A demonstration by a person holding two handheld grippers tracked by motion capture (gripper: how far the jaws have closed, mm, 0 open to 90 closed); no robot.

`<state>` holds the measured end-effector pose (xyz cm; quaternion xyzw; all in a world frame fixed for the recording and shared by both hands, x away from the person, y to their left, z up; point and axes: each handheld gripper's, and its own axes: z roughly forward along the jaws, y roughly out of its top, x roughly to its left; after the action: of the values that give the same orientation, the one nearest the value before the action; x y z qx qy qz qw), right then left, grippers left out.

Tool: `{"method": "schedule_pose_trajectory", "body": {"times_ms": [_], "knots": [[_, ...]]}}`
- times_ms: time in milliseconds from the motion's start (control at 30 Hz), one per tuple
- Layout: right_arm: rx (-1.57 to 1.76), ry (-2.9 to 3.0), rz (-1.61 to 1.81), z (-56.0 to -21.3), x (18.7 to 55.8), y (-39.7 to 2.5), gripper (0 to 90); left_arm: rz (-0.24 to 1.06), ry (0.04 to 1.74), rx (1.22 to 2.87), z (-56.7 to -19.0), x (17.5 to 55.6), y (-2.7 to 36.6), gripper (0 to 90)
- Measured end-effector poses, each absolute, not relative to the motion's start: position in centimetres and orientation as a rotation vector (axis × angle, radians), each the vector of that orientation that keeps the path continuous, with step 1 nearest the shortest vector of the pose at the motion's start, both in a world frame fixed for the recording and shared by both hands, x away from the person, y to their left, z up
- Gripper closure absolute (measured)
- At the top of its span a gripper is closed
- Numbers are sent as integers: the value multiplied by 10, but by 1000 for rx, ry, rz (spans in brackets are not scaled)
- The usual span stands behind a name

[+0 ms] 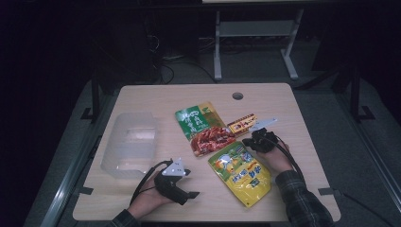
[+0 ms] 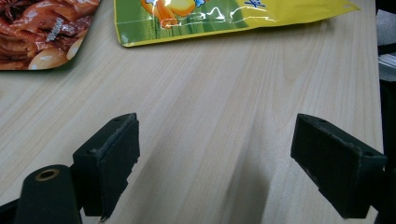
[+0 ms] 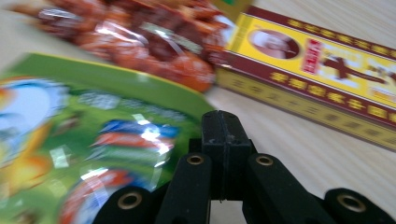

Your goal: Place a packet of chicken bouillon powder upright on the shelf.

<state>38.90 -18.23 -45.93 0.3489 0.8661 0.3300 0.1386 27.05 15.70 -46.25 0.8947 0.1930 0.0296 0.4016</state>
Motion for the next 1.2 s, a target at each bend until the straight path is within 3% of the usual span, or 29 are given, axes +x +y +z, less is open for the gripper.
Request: {"method": "schedule_pose_trajectory", "body": {"times_ms": [500, 1200], "knots": [[952, 2578, 1049, -461, 389, -166, 899, 70, 476, 2264, -462, 269, 156, 149], [552, 2826, 1033, -462, 364, -99, 899, 64, 483, 2247, -462, 268, 155, 149]]}}
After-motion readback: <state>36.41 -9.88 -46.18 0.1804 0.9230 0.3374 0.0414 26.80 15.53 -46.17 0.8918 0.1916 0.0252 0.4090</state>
